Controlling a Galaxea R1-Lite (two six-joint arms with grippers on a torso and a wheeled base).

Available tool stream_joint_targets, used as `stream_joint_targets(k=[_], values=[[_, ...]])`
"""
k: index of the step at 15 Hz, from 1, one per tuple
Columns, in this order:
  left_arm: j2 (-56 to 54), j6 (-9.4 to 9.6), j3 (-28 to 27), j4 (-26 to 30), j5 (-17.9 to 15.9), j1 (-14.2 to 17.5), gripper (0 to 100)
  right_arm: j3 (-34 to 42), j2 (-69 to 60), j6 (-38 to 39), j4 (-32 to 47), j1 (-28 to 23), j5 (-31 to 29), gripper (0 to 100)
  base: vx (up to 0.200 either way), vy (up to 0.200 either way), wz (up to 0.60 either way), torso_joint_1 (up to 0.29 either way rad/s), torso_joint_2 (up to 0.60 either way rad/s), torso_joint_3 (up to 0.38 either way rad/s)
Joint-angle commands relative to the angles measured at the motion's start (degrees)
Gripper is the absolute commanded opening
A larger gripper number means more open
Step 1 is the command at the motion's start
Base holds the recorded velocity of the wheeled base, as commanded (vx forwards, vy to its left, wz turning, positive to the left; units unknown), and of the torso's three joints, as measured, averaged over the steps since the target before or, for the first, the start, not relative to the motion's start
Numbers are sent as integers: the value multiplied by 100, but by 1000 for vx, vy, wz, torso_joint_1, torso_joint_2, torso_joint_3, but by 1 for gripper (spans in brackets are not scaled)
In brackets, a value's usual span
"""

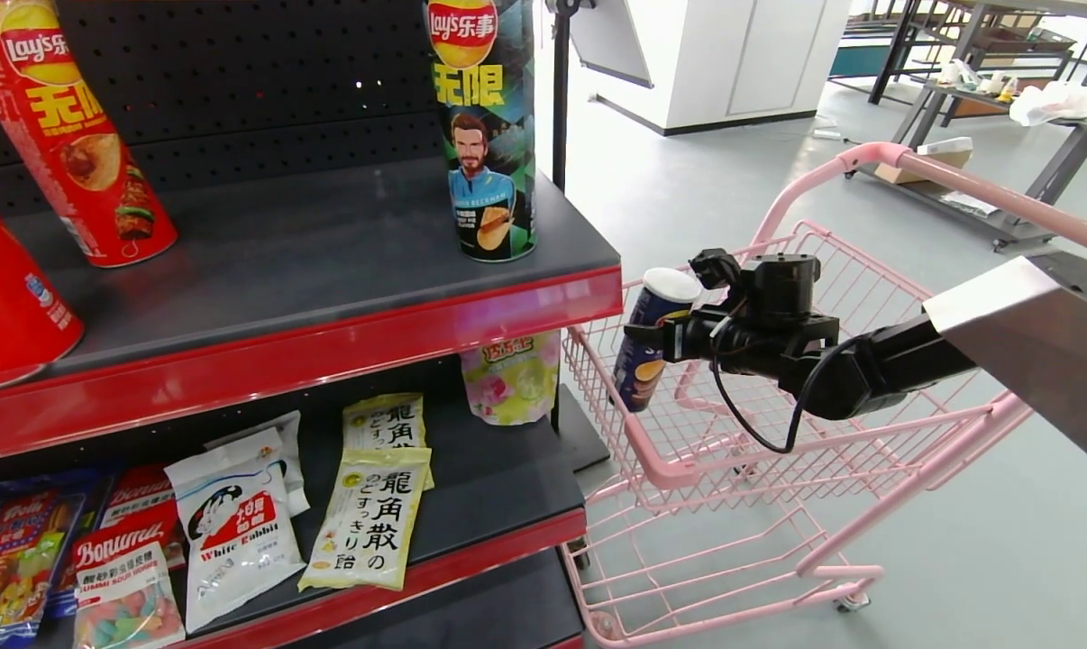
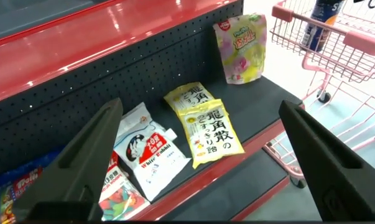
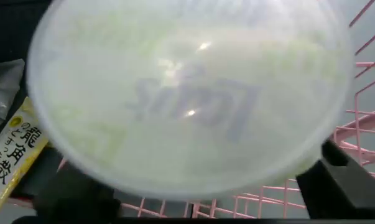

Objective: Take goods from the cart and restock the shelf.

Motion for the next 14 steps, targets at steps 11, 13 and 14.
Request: stream_joint_targets(k=[11, 13, 14], values=[[1278, 166, -531, -12, 19, 9, 100, 1304, -3004, -803, 577, -826, -172, 0, 0, 0, 0, 0, 0, 0], [1207, 192, -285, -38, -16, 0, 100, 1937, -3821, -873, 841, -976, -172, 0, 0, 0, 0, 0, 0, 0], [1146, 184, -259, -30, -16, 9, 100, 2148, -4041, -865, 841, -976, -172, 0, 0, 0, 0, 0, 0, 0]])
